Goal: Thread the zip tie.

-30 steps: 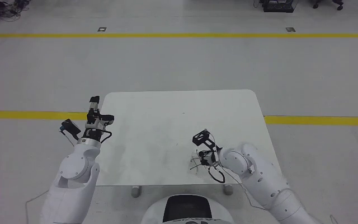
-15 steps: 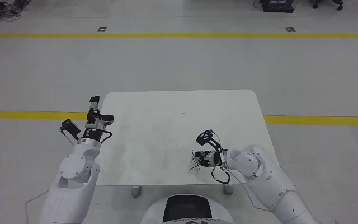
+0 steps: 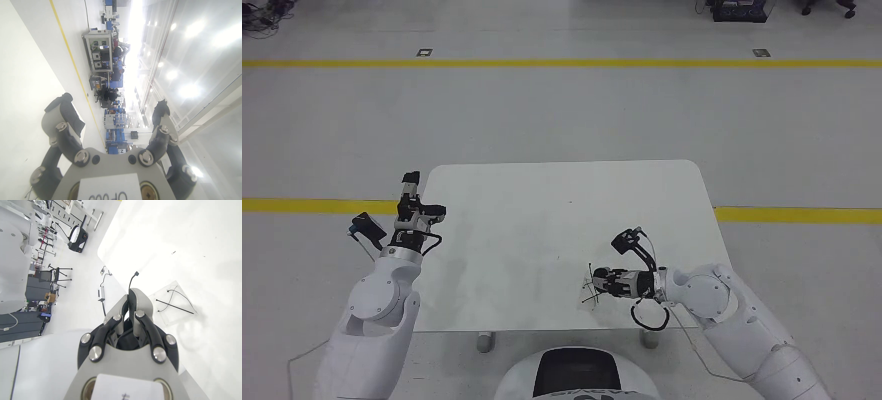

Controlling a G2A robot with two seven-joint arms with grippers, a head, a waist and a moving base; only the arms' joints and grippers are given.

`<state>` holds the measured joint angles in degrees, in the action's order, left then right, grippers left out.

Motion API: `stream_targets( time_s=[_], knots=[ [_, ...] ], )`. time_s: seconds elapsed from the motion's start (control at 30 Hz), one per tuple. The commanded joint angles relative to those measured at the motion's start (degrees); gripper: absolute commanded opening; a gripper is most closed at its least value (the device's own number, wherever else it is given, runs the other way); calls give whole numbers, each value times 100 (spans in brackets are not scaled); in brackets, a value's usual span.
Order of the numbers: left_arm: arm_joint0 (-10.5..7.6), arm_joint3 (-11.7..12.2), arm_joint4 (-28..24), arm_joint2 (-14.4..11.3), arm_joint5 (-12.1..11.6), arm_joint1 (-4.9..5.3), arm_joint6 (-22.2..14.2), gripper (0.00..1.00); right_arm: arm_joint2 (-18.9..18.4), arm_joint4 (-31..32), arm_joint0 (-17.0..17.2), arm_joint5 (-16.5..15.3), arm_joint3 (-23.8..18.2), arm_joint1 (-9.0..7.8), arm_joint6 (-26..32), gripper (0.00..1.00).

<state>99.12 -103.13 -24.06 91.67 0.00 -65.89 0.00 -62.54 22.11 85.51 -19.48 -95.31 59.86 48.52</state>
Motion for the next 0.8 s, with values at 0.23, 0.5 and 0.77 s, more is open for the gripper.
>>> stream_targets(
  time_s=[0.23, 0.5, 0.77],
  knots=[
    [0, 0, 0, 0, 0, 0, 0, 100, -1, 10, 0, 0, -1, 3, 3, 0],
    [0, 0, 0, 0, 0, 0, 0, 100, -1, 10, 0, 0, -1, 3, 3, 0],
    [0, 0, 0, 0, 0, 0, 0, 100, -325, -656, 270, 0, 85, -54, -873, 0]
  ],
)
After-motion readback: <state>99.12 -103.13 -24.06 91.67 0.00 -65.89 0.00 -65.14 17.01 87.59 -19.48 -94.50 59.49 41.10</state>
